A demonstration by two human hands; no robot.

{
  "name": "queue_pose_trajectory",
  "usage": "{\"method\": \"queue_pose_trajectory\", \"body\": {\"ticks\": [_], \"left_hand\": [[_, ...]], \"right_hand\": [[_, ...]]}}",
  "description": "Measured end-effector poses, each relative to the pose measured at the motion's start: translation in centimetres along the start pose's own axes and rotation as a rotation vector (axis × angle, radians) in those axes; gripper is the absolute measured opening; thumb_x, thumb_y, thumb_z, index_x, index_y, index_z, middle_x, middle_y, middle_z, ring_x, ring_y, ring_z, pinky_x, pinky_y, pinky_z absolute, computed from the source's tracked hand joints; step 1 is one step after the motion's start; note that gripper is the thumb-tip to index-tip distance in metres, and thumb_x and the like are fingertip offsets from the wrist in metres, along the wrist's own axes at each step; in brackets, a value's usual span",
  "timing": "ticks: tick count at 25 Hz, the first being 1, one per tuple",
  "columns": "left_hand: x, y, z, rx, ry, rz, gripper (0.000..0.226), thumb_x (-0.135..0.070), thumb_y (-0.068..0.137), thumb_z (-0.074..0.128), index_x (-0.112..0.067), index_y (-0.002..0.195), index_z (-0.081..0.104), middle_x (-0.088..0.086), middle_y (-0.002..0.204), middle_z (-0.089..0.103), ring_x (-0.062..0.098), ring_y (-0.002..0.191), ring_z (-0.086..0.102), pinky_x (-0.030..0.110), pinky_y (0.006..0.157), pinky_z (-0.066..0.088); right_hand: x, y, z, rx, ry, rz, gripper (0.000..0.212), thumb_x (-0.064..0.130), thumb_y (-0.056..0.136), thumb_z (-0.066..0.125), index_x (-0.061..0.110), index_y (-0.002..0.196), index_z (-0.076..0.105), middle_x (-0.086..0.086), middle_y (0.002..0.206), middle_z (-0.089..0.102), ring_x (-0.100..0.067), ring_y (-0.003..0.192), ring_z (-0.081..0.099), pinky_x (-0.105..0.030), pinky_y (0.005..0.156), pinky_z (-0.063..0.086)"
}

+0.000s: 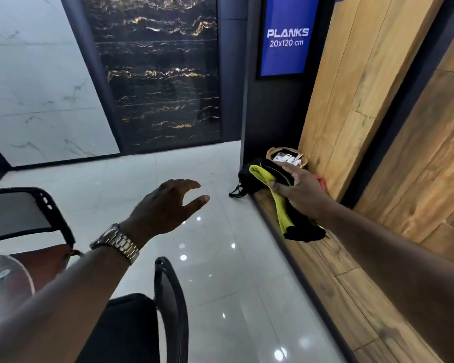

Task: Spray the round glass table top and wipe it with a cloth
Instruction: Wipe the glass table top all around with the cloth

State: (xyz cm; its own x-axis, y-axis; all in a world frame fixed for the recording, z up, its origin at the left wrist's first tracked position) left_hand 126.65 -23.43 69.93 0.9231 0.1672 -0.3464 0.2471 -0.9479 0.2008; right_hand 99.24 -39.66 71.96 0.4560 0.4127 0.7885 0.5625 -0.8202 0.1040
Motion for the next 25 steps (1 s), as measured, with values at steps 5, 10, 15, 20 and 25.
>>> {"method": "queue_pose_trajectory", "body": {"ticks": [5,10,15,20,25], "left_hand": [[2.8,9.6,0.4,-0.049,-0.038,-0.035,0.065,-0.072,0.096,0.047,-0.028,0.143,0.055,-0.004,0.148,0.058,0.016,0.135,0.054,0.042,0.104,0.051],[7.3,16.3,0.9,-0.041,-0.020,-0.156,0.064,-0.078,0.094,0.043,-0.036,0.140,0.054,-0.007,0.146,0.058,0.013,0.133,0.054,0.042,0.104,0.051],[13.0,20.7,2.2,-0.115,0.024,-0.313,0.049,-0.063,0.100,0.048,-0.030,0.134,0.061,-0.007,0.137,0.064,0.014,0.130,0.055,0.037,0.103,0.049],[18.6,20.6,1.4,-0.213,0.058,-0.603,0.052,-0.071,0.094,0.048,-0.034,0.128,0.063,-0.008,0.126,0.068,0.013,0.122,0.060,0.039,0.102,0.051],[24.6,15.0,-0.7,-0.311,0.088,-0.896,0.051,-0.063,0.096,0.051,-0.020,0.115,0.070,-0.001,0.111,0.073,0.016,0.101,0.068,0.030,0.092,0.050]], "right_hand": [[-0.2,11.5,1.0,0.015,0.027,-0.034,0.051,0.024,0.103,0.072,0.029,0.151,0.057,0.004,0.128,0.072,-0.018,0.119,0.068,-0.038,0.109,0.053],[-0.6,22.9,3.4,0.095,0.027,-0.081,0.050,0.029,0.101,0.073,0.035,0.149,0.059,0.006,0.126,0.074,-0.016,0.110,0.072,-0.029,0.096,0.057],[-0.3,34.4,9.3,0.227,0.122,-0.209,0.050,0.029,0.098,0.077,0.039,0.144,0.063,0.015,0.128,0.073,-0.013,0.119,0.067,-0.032,0.104,0.051],[3.1,43.5,17.4,0.473,0.223,-0.335,0.047,0.030,0.097,0.077,0.044,0.140,0.065,0.018,0.127,0.073,-0.008,0.114,0.069,-0.026,0.095,0.053],[10.6,46.4,31.0,0.800,0.259,-0.494,0.048,0.028,0.093,0.079,0.063,0.124,0.067,0.026,0.121,0.075,-0.006,0.115,0.071,-0.035,0.105,0.056]]}}
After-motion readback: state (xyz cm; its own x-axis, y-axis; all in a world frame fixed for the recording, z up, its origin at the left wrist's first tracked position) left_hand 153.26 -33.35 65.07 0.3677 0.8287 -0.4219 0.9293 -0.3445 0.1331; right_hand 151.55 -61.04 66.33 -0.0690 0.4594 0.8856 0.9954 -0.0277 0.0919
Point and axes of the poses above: each hand's wrist, its own y-axis towards the middle knuckle, its own z-axis out of the palm, x = y × z, the point moved 2 cm from there along y, towards the middle knuckle
